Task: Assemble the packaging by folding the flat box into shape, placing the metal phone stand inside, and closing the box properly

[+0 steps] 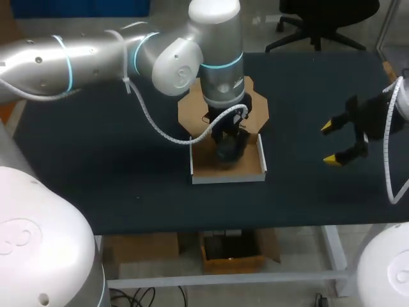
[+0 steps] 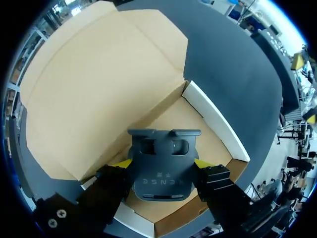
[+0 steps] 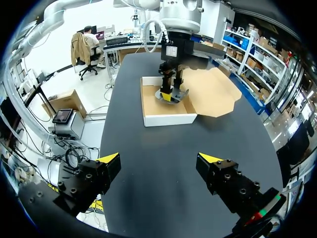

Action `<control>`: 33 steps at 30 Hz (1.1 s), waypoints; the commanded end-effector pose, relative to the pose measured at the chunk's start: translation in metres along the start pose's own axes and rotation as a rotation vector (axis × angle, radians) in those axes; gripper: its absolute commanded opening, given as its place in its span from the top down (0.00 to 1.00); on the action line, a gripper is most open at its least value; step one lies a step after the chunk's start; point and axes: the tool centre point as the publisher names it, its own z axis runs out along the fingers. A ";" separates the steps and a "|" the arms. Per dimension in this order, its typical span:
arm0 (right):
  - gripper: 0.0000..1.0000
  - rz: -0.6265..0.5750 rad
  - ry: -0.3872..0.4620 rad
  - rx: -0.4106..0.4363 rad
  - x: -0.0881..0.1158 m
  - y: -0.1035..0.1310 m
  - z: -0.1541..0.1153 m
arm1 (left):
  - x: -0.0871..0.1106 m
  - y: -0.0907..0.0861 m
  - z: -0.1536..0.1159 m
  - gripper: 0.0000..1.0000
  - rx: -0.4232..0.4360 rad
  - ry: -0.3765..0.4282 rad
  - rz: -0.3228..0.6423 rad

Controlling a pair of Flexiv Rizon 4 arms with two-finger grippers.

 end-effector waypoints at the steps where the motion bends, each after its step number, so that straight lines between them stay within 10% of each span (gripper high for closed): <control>1: 0.00 -0.001 0.001 -0.004 0.000 -0.001 -0.001 | 0.006 0.004 0.002 1.00 0.004 -0.018 0.000; 9: 0.00 -0.001 0.001 -0.004 0.000 -0.001 -0.001 | 0.008 0.005 0.010 1.00 -0.007 -0.051 -0.007; 11: 0.00 -0.001 0.001 -0.004 0.000 -0.001 -0.001 | 0.008 0.005 0.010 0.45 -0.008 -0.056 -0.015; 12: 0.00 -0.001 0.001 -0.004 0.000 -0.001 -0.001 | 0.008 0.005 0.010 0.00 -0.008 -0.058 -0.018; 33: 0.00 -0.001 0.001 -0.004 0.000 -0.001 -0.001 | 0.016 0.010 -0.020 0.00 0.003 -0.015 -0.241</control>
